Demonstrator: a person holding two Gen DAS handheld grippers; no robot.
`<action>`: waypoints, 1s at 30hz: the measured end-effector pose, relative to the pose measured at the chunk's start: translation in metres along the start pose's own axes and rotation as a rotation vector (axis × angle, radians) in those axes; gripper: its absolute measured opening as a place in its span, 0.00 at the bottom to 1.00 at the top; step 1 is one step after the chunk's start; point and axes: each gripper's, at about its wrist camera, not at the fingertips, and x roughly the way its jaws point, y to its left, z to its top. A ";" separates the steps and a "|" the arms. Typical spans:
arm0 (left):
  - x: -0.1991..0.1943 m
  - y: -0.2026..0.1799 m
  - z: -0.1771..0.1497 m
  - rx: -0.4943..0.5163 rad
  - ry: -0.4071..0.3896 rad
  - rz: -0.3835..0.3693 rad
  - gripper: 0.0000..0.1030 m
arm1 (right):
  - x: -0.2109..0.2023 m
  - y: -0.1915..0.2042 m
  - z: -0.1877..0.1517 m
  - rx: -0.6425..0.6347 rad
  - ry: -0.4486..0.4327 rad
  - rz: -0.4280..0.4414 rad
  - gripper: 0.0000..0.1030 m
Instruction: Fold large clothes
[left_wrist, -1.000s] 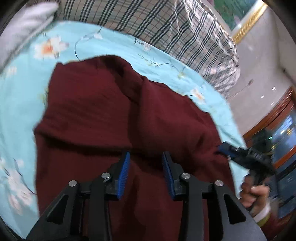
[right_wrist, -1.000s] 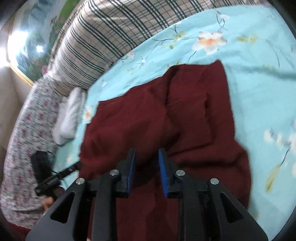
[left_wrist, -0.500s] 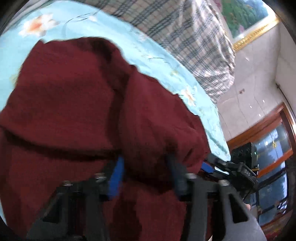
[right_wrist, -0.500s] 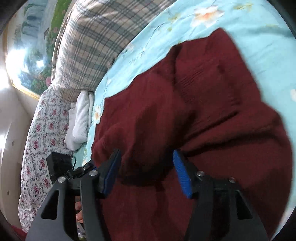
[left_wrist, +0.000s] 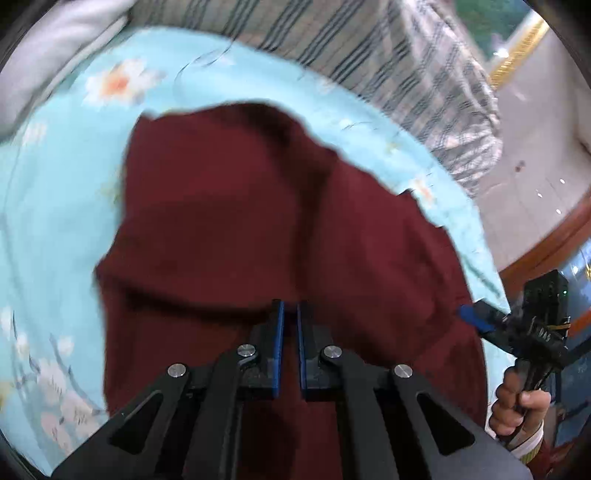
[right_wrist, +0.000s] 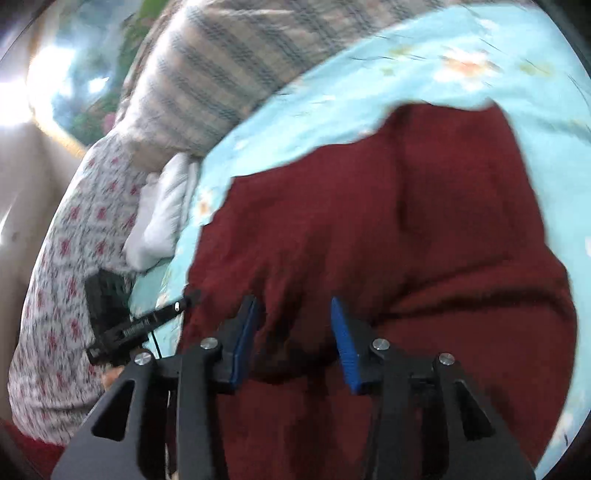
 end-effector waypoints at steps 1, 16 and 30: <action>-0.005 0.004 -0.003 -0.017 -0.011 -0.006 0.04 | -0.004 -0.005 0.000 0.018 -0.015 -0.004 0.42; 0.024 -0.026 0.025 0.048 0.020 -0.041 0.69 | 0.033 -0.025 0.023 0.038 0.009 -0.094 0.57; 0.037 -0.043 0.023 0.148 0.093 -0.030 0.27 | 0.004 -0.018 0.036 -0.010 -0.046 -0.094 0.07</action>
